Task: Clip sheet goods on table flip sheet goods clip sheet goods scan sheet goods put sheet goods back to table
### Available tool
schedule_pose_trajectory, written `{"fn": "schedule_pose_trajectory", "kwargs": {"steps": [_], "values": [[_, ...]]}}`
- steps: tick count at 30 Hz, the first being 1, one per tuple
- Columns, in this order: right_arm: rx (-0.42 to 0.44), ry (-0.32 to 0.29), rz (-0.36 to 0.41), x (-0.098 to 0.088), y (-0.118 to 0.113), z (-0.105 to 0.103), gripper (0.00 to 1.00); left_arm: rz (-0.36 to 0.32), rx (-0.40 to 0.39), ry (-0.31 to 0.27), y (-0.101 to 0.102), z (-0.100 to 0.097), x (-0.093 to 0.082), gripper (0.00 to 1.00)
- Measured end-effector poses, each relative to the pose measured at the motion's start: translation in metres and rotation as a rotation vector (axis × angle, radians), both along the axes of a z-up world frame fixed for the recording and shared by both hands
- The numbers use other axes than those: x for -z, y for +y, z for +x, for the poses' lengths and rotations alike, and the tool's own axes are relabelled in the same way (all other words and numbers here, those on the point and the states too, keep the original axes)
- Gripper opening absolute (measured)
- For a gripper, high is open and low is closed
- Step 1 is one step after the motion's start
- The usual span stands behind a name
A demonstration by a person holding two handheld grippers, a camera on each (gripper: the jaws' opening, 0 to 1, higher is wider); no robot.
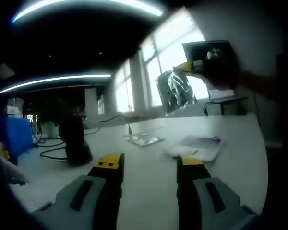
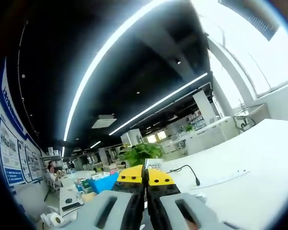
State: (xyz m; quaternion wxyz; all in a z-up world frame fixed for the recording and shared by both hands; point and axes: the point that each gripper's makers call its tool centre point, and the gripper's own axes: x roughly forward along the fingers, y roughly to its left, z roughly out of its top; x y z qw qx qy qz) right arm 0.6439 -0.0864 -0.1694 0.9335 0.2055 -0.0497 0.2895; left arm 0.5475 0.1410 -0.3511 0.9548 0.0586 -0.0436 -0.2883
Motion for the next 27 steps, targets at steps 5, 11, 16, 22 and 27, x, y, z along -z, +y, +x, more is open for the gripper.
{"fn": "schedule_pose_trajectory", "kwargs": {"steps": [5, 11, 16, 22, 27], "values": [[0.013, -0.008, 0.013, 0.001, 0.004, 0.004, 0.0, -0.002, 0.006, 0.005, 0.0, 0.0, 0.001, 0.36], [0.029, -0.031, 0.022, -0.003, 0.007, 0.01, 0.0, 0.0, 0.009, 0.004, -0.001, 0.0, 0.001, 0.36], [0.03, -0.043, 0.035, -0.008, 0.012, 0.012, 0.0, -0.005, 0.006, 0.005, 0.0, 0.0, 0.0, 0.36], [0.015, -0.067, 0.009, -0.007, 0.033, 0.017, 0.0, -0.008, 0.004, 0.008, 0.0, 0.001, 0.001, 0.36], [0.016, -0.077, 0.016, -0.008, 0.043, 0.027, 0.0, -0.018, -0.012, 0.01, 0.003, 0.003, 0.0, 0.36]]}}
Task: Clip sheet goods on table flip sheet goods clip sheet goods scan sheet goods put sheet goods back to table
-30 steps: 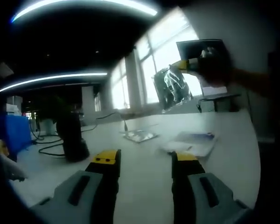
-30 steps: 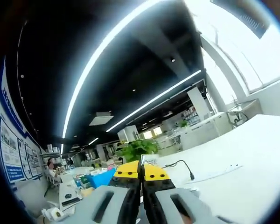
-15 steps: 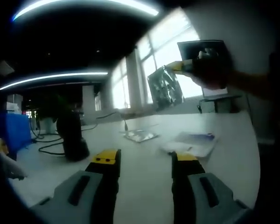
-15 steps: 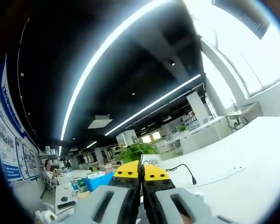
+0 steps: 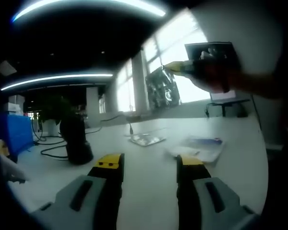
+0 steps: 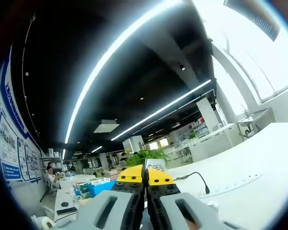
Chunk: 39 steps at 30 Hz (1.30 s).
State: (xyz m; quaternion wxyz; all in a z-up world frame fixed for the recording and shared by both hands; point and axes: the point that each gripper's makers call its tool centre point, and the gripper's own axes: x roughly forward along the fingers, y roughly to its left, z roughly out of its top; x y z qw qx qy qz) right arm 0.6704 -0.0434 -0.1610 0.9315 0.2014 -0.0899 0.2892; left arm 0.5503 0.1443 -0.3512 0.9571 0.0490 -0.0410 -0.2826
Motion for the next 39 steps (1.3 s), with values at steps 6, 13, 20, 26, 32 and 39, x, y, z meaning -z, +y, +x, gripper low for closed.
{"fn": "schedule_pose_trajectory", "kwargs": {"steps": [6, 13, 20, 26, 32, 39], "values": [[0.041, -0.019, -0.001, 0.005, 0.007, 0.013, 0.0, -0.002, -0.004, 0.007, 0.0, 0.001, 0.001, 0.36], [0.064, -0.076, -0.081, 0.02, 0.03, 0.017, 0.0, -0.015, -0.01, 0.006, 0.002, 0.001, -0.001, 0.36], [0.08, -0.067, -0.058, 0.031, 0.045, 0.027, 0.0, -0.005, 0.0, 0.008, 0.0, 0.0, 0.001, 0.36], [0.085, -0.064, -0.052, 0.04, 0.056, 0.034, 0.0, -0.012, -0.006, 0.009, 0.002, 0.0, 0.0, 0.36], [0.098, -0.064, -0.042, 0.042, 0.058, 0.04, 0.0, -0.014, -0.006, 0.009, 0.002, 0.0, 0.0, 0.36], [0.116, -0.068, -0.032, 0.047, 0.069, 0.044, 0.0, -0.015, -0.004, 0.008, 0.002, 0.0, 0.0, 0.36]]}}
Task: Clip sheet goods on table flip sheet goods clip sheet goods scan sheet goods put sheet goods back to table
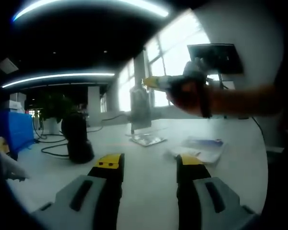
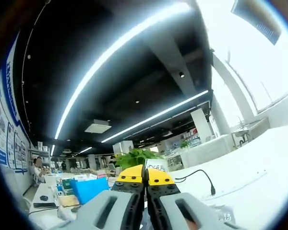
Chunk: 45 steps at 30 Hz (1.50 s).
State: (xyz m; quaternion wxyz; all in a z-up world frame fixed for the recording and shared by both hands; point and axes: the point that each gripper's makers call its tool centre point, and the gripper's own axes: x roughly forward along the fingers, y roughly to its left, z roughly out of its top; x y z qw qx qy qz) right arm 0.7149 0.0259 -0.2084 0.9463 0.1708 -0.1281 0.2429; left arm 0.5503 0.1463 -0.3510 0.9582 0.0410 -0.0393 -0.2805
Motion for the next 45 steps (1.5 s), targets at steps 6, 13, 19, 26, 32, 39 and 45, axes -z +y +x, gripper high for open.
{"fn": "schedule_pose_trajectory", "kwargs": {"steps": [6, 13, 19, 26, 32, 39, 45], "values": [[0.015, 0.022, 0.027, 0.004, 0.003, 0.009, 0.0, -0.003, 0.002, -0.001, 0.0, 0.0, 0.0, 0.36], [0.03, 0.023, 0.033, 0.003, 0.014, 0.02, 0.0, -0.005, 0.0, 0.0, 0.0, 0.0, 0.0, 0.36], [0.04, 0.008, 0.019, 0.002, 0.019, 0.025, 0.0, -0.008, 0.0, 0.0, 0.0, 0.0, -0.001, 0.36], [0.054, 0.009, 0.003, 0.006, 0.022, 0.031, 0.0, -0.01, 0.004, -0.001, -0.001, -0.001, -0.001, 0.36], [0.071, 0.016, 0.009, 0.008, 0.021, 0.037, 0.0, -0.013, -0.001, 0.0, 0.0, 0.0, -0.002, 0.36], [0.078, 0.02, 0.007, 0.012, 0.03, 0.043, 0.0, -0.013, 0.0, 0.001, -0.001, -0.001, -0.002, 0.36], [0.074, 0.022, -0.007, 0.016, 0.034, 0.043, 0.0, -0.014, 0.003, 0.0, -0.001, -0.001, -0.002, 0.36]]}}
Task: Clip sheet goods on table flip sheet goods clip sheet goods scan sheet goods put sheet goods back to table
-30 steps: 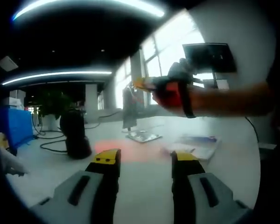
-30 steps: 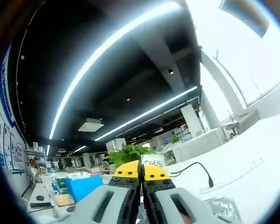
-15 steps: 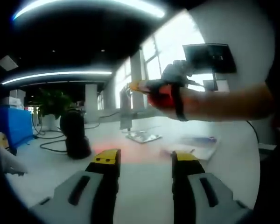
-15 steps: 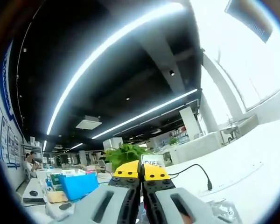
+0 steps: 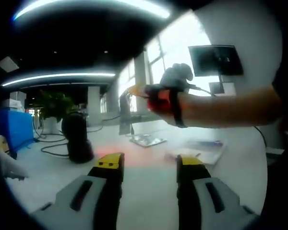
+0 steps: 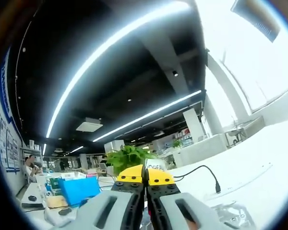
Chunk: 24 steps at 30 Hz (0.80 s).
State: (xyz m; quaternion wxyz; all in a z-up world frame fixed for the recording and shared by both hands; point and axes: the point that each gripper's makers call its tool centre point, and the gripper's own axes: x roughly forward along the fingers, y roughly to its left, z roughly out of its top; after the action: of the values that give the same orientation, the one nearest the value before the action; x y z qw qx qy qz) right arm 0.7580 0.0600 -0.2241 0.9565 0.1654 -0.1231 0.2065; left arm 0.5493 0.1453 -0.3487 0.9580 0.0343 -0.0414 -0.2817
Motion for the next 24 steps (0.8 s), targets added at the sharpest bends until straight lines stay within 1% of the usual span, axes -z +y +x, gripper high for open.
{"fn": "schedule_pose_trajectory", "kwargs": {"steps": [7, 12, 15, 24], "values": [[-0.018, -0.008, -0.021, -0.005, 0.0, -0.002, 0.0, 0.002, 0.003, -0.001, 0.0, 0.0, 0.0, 0.36], [-0.032, -0.015, -0.041, -0.012, -0.004, -0.006, 0.0, 0.004, 0.002, -0.001, 0.0, 0.0, 0.001, 0.36], [-0.041, -0.02, -0.043, -0.017, -0.011, -0.008, 0.0, 0.005, 0.002, -0.001, 0.001, 0.0, 0.001, 0.36], [-0.098, -0.009, -0.06, -0.028, -0.017, -0.017, 0.0, 0.008, 0.002, 0.001, 0.0, 0.001, 0.002, 0.36]]}}
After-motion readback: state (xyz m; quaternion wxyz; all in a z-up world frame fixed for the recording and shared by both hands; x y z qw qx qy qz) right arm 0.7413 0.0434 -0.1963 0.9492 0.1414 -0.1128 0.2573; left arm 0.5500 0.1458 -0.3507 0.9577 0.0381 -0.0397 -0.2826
